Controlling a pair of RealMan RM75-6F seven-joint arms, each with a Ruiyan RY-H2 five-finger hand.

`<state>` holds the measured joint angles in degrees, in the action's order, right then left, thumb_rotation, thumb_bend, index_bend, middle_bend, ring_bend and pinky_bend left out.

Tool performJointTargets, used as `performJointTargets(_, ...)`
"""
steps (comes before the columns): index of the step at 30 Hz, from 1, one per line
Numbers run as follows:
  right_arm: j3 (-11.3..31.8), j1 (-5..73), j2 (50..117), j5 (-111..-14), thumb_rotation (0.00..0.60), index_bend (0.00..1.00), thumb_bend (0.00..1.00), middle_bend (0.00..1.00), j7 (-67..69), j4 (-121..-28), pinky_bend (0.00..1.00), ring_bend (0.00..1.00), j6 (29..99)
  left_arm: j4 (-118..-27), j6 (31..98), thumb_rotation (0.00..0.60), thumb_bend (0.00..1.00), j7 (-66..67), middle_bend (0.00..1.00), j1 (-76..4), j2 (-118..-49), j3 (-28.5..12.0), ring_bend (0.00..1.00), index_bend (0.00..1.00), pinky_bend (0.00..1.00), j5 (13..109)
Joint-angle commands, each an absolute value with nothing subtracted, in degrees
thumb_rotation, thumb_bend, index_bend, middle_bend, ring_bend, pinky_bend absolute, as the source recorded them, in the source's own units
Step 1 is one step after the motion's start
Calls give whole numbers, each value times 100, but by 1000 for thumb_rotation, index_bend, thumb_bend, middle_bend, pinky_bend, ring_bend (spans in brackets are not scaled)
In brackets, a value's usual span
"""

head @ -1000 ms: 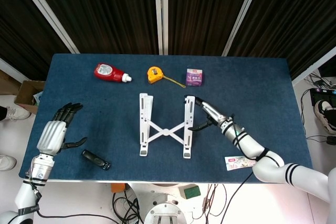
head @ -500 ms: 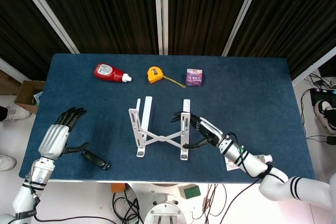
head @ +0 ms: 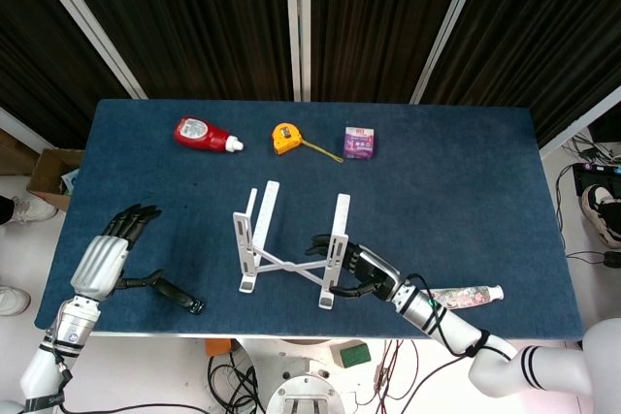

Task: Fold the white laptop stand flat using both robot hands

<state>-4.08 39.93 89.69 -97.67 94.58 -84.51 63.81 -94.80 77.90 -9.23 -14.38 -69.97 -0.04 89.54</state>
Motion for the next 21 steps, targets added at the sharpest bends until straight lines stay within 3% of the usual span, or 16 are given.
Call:
performJointTargets(1,-454,3915,9091,-9696,600,197,168,259,9328,-8531,37,38,6435,-9449,7799,600,166,-957,79,-1424,-7000,13,18,122,105,8970)
performJointTargets(13,-552,3630,9405,-9609,600,198,234,246,8540,-8868,32,37,6692,-9278,7825,600,166,-1164,79,-1368,-7052,78,18,122,105,9016)
performJointTargets(21,-574,3740,9313,-10053,600,199,244,234,7113,-9023,0,33,6746,-9176,7741,600,167,-1372,79,-1393,-7066,88,18,122,105,9000)
